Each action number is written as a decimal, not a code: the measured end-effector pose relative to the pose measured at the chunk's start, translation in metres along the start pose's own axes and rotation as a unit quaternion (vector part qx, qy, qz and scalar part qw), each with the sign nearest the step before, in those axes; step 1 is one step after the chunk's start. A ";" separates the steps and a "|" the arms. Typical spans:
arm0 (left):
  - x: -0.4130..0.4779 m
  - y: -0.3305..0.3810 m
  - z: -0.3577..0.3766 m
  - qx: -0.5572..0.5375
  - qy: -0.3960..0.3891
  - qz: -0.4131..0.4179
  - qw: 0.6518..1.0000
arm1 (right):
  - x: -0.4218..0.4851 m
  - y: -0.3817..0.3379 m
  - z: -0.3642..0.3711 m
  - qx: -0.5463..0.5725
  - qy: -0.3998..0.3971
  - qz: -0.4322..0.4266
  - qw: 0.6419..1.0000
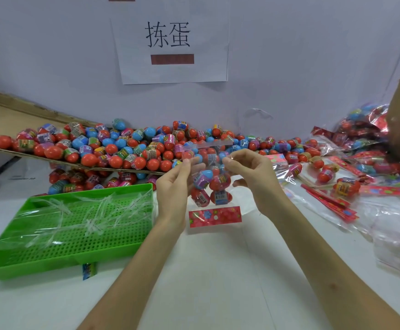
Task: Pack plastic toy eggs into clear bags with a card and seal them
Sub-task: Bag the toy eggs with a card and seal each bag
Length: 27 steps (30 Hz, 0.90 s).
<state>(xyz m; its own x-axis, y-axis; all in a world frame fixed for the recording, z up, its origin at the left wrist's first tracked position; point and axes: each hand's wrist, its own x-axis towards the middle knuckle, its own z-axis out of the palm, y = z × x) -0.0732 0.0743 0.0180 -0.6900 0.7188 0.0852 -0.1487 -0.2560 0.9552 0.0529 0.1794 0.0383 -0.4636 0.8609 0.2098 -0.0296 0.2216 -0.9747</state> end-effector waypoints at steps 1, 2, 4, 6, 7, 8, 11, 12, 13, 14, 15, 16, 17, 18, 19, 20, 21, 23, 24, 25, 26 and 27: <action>0.000 0.000 0.000 -0.001 0.006 0.010 1.000 | -0.001 0.000 0.001 0.002 -0.001 0.002 1.000; 0.000 -0.001 0.000 -0.003 0.010 0.019 1.000 | -0.002 -0.001 0.002 0.004 -0.001 0.006 1.000; 0.000 -0.001 0.000 0.001 0.013 0.028 1.000 | -0.002 -0.002 0.003 0.008 0.003 0.023 1.000; -0.001 0.000 0.000 0.008 0.013 0.030 0.999 | -0.003 -0.002 0.002 0.010 0.004 0.039 0.999; -0.001 0.000 0.000 0.011 0.013 0.030 0.999 | -0.003 -0.002 0.002 0.013 0.002 0.044 0.999; -0.001 0.001 0.001 0.013 0.013 0.031 0.999 | -0.004 -0.002 0.001 0.019 -0.001 0.048 0.999; -0.002 0.002 0.001 0.008 0.017 0.031 0.999 | -0.006 -0.002 0.001 0.049 -0.003 0.064 0.997; -0.002 0.001 0.002 0.006 0.016 0.030 0.999 | -0.006 -0.002 0.002 0.058 -0.002 0.070 0.996; -0.001 0.000 0.001 0.006 0.013 0.029 0.999 | -0.006 -0.002 0.002 0.065 0.001 0.074 0.995; -0.001 -0.001 0.001 0.009 0.010 0.028 1.000 | -0.005 -0.001 0.002 0.068 0.004 0.075 0.995; 0.000 -0.002 0.001 0.011 0.007 0.026 1.000 | -0.004 0.000 0.002 0.068 0.004 0.076 0.995; 0.000 -0.003 0.000 0.008 0.007 0.021 1.000 | -0.003 0.001 0.002 0.068 -0.002 0.079 0.995; 0.001 -0.003 -0.001 -0.001 0.011 0.014 1.000 | -0.002 0.002 0.001 0.067 -0.016 0.088 0.994; 0.002 -0.003 -0.002 -0.012 0.022 0.005 1.000 | -0.001 0.002 -0.001 0.063 -0.041 0.102 0.992; 0.004 -0.003 -0.004 -0.025 0.041 -0.004 0.999 | 0.000 0.001 -0.002 0.050 -0.073 0.116 0.989; 0.007 -0.003 -0.005 -0.039 0.065 -0.013 0.997 | 0.001 0.000 -0.005 0.023 -0.110 0.128 0.985; 0.009 -0.002 -0.007 -0.052 0.086 -0.020 0.995 | 0.001 0.000 -0.008 -0.014 -0.148 0.133 0.980; 0.011 -0.001 -0.010 -0.062 0.102 -0.021 0.993 | 0.000 0.002 -0.013 -0.095 -0.202 0.125 0.967; 0.012 -0.001 -0.010 -0.059 0.100 -0.015 0.993 | -0.001 0.003 -0.014 -0.121 -0.211 0.120 0.963; 0.012 -0.001 -0.010 -0.056 0.097 -0.010 0.994 | 0.000 0.004 -0.015 -0.131 -0.210 0.116 0.962; 0.012 -0.001 -0.010 -0.055 0.097 -0.009 0.994 | 0.000 0.004 -0.016 -0.130 -0.207 0.115 0.963; 0.012 -0.001 -0.011 -0.057 0.099 -0.012 0.993 | 0.000 0.003 -0.016 -0.123 -0.204 0.115 0.964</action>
<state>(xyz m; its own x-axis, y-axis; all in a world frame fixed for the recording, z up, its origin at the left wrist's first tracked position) -0.0889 0.0766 0.0148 -0.8097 0.5868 -0.0048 -0.2374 -0.3201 0.9172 0.0668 0.1875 0.0362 -0.7440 0.6595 -0.1070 0.3041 0.1917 -0.9331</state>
